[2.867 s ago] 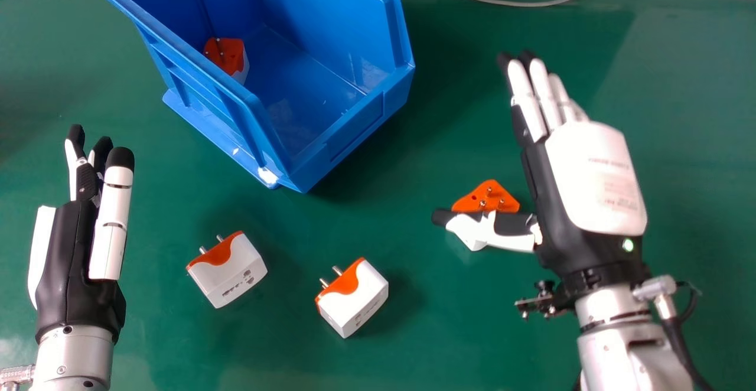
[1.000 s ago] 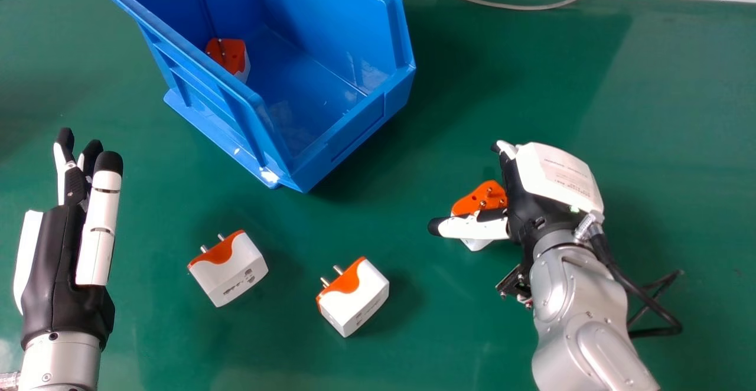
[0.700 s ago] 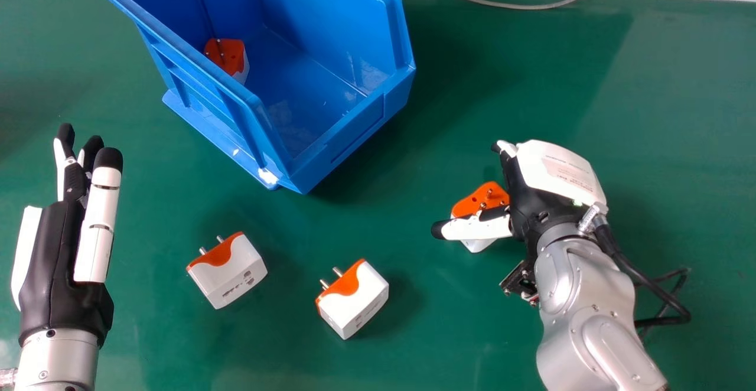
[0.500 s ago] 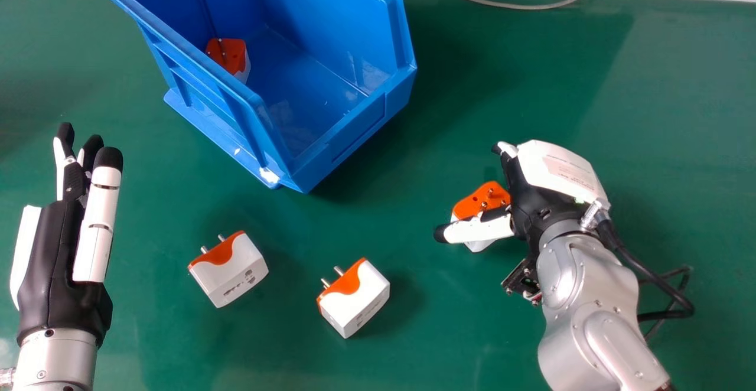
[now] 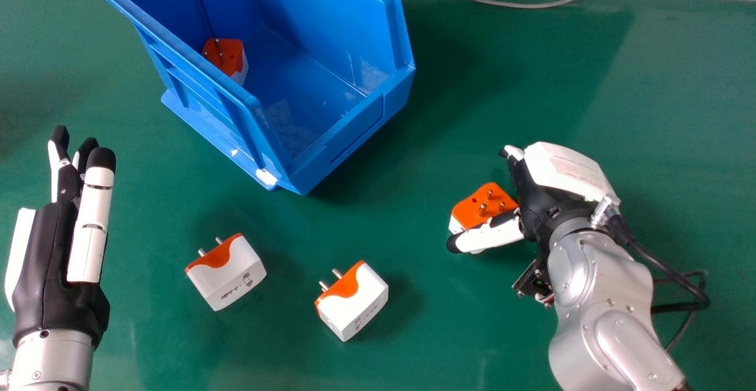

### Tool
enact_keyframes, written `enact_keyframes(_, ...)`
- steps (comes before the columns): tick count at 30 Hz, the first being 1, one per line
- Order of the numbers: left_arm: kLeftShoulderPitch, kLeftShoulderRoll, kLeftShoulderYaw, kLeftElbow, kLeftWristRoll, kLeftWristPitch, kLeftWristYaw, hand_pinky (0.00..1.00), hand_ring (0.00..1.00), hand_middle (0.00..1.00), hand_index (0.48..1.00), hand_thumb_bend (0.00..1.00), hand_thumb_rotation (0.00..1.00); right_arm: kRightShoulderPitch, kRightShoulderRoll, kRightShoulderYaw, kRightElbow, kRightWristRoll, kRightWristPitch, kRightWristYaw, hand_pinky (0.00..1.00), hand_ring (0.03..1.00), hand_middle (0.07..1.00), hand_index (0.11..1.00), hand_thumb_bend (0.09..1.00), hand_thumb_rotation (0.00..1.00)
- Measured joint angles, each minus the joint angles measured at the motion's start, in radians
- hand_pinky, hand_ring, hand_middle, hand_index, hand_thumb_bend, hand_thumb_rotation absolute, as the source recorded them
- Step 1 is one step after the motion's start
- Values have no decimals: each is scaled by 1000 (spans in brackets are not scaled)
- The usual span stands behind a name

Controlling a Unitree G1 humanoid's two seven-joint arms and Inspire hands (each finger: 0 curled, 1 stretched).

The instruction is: Pick all objects and put in blue box

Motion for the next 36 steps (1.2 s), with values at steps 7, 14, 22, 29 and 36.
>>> enact_keyframes(7,-2,0,-1,-6,1,2,2,1000,1000,1000,1000,502,906,-3,-17,6,0,0,-12,17,836,904,949,914,655,383)
enact_keyframes(14,-3,0,-1,-6,-2,13,1,1000,1000,1000,1000,493,904,-10,-17,5,12,3,-19,17,835,904,946,914,652,376)
enact_keyframes(22,-3,0,-1,-6,-2,13,0,1000,1000,1000,1000,493,903,-18,-17,9,24,3,-25,14,833,886,924,899,649,366)
enact_keyframes(29,-2,1,-1,-8,0,11,0,1000,1000,1000,1000,484,904,-33,-14,19,49,0,-32,-1,822,877,912,884,648,362)
enact_keyframes(36,-1,2,-7,-22,2,12,1,1000,1000,1000,1000,482,905,-76,-9,46,96,-4,-32,2,803,861,895,854,647,359)
